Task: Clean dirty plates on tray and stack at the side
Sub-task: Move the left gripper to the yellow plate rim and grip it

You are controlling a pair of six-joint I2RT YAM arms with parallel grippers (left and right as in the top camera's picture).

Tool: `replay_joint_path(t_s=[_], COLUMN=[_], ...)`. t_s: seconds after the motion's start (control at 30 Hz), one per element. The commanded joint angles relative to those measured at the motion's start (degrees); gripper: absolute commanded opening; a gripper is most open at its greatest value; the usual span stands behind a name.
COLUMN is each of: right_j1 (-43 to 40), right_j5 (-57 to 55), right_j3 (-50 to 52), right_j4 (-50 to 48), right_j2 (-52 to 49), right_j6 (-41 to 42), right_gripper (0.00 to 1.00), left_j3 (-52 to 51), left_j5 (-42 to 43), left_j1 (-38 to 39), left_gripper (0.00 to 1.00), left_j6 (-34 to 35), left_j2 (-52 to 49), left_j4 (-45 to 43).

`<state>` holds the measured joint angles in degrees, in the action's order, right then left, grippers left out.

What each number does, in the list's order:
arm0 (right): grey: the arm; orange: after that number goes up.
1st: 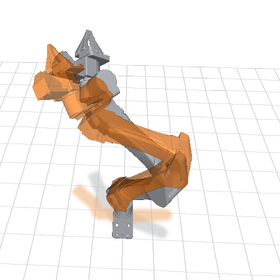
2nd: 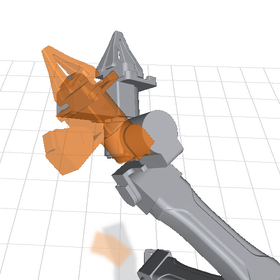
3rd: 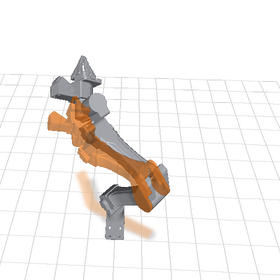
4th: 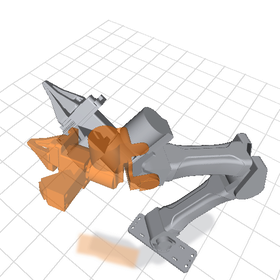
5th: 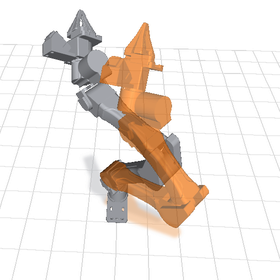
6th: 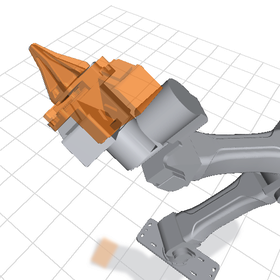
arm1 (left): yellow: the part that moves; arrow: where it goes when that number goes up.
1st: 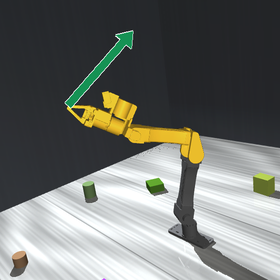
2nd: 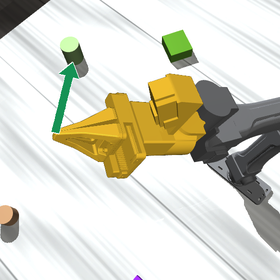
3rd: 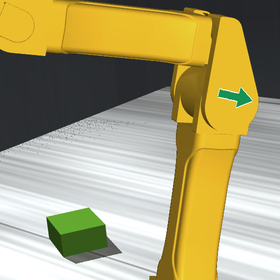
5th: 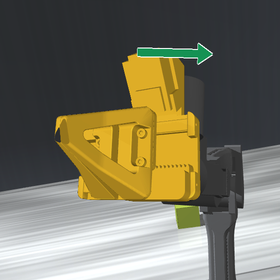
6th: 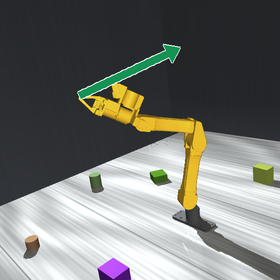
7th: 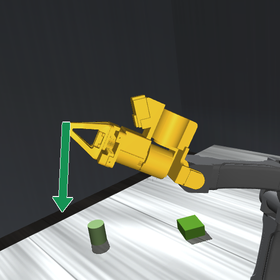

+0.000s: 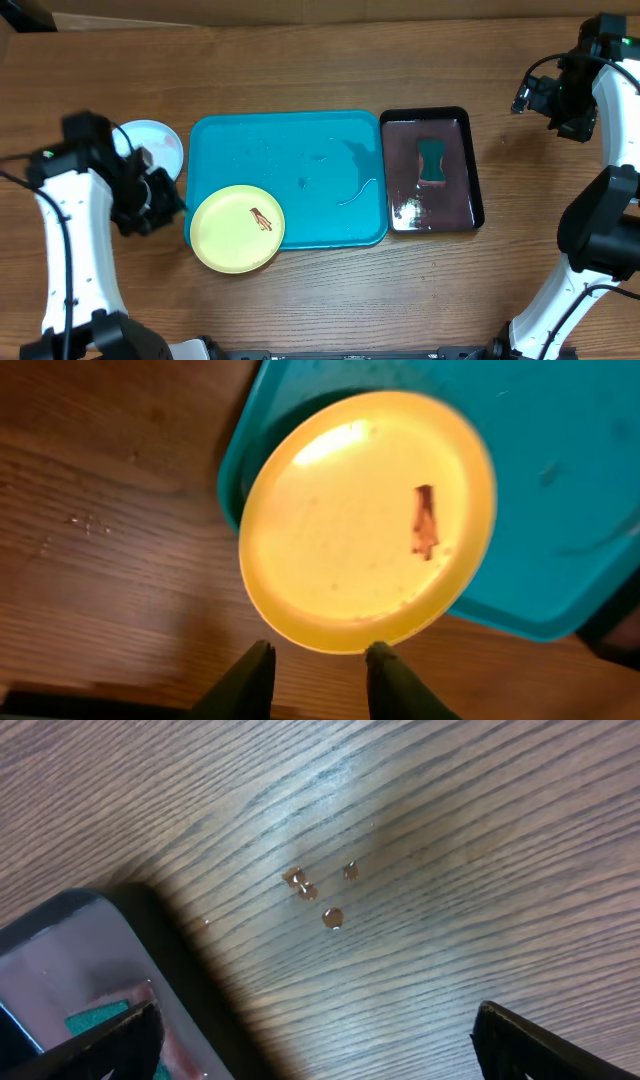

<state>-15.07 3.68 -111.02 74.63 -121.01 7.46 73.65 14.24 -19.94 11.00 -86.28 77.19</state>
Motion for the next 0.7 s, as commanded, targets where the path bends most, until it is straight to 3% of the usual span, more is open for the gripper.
replay_joint_path(t_s=[0.0, 0.33, 0.47, 0.67], right_j1=[-0.15, -0.15, -0.15, -0.15], right_j5=[0.26, 0.26, 0.26, 0.26], right_j3=[-1.11, -1.11, -1.11, -1.11], right_j4=[-0.07, -0.07, -0.07, -0.07], right_j2=[2.08, 2.08, 2.08, 2.08], right_j6=[0.00, 0.00, 0.00, 0.00], right_gripper=[1.00, 1.00, 1.00, 1.00], left_j3=[-9.38, -23.19, -25.44, -26.53], left_j5=[-1.18, -5.86, -5.84, -5.22], left_j1=[0.00, 0.00, 0.00, 0.02], left_gripper=[0.32, 0.34, 0.30, 0.12], left_j6=[2.78, 7.45, 7.45, 7.45], left_j2=[0.46, 0.46, 0.44, 0.44], left_j4=[-4.92, -18.21, -21.79, -23.67])
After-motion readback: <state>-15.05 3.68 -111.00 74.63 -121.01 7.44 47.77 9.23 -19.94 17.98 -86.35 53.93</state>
